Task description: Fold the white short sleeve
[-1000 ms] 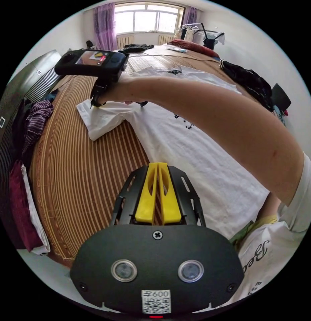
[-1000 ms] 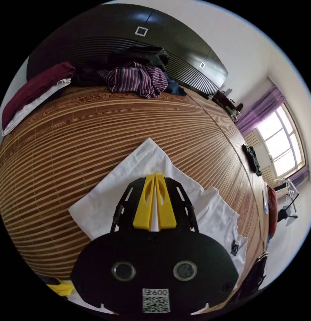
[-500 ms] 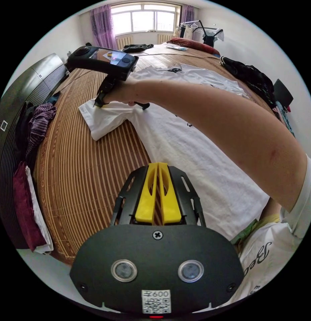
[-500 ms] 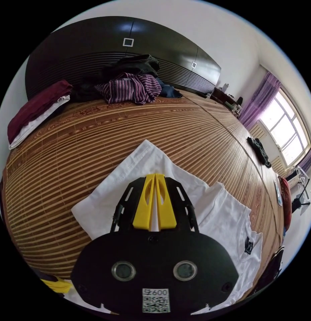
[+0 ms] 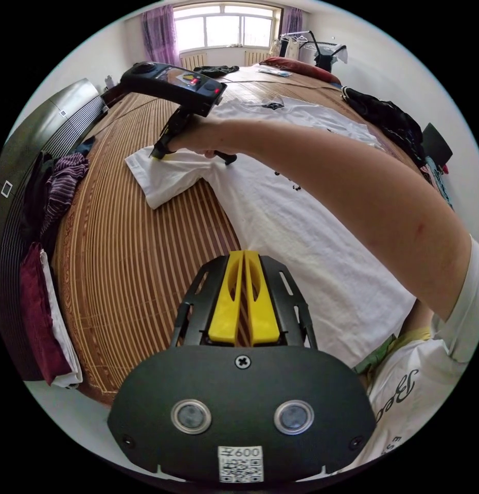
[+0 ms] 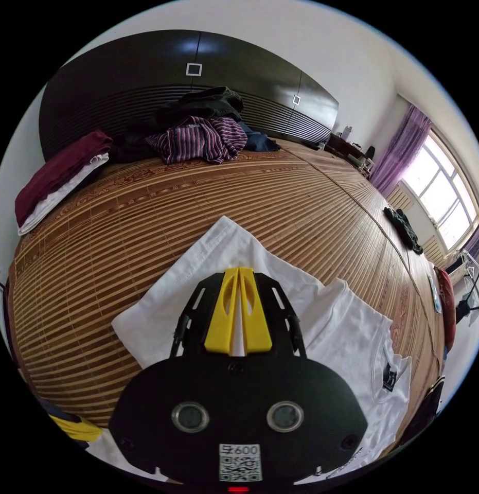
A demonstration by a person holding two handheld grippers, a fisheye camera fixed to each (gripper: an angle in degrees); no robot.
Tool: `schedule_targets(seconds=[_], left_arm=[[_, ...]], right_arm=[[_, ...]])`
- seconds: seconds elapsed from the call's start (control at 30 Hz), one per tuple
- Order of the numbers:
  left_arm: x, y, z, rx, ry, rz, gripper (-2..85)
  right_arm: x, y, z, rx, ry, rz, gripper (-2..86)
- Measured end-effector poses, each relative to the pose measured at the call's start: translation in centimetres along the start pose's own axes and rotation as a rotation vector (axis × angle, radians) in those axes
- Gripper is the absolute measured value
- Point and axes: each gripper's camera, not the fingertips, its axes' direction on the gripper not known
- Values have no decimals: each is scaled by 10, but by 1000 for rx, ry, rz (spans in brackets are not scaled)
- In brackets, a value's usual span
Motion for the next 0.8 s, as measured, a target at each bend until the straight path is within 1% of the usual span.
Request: schedule_targets(seconds=[0.27,0.8], left_arm=[[12,4,8,-2,-12,5,5],[22,15,12,-1,-9,3,6]], right_arm=[[4,21,16,2,31,-19,-9],[14,40,21,5,21,-11,-9]])
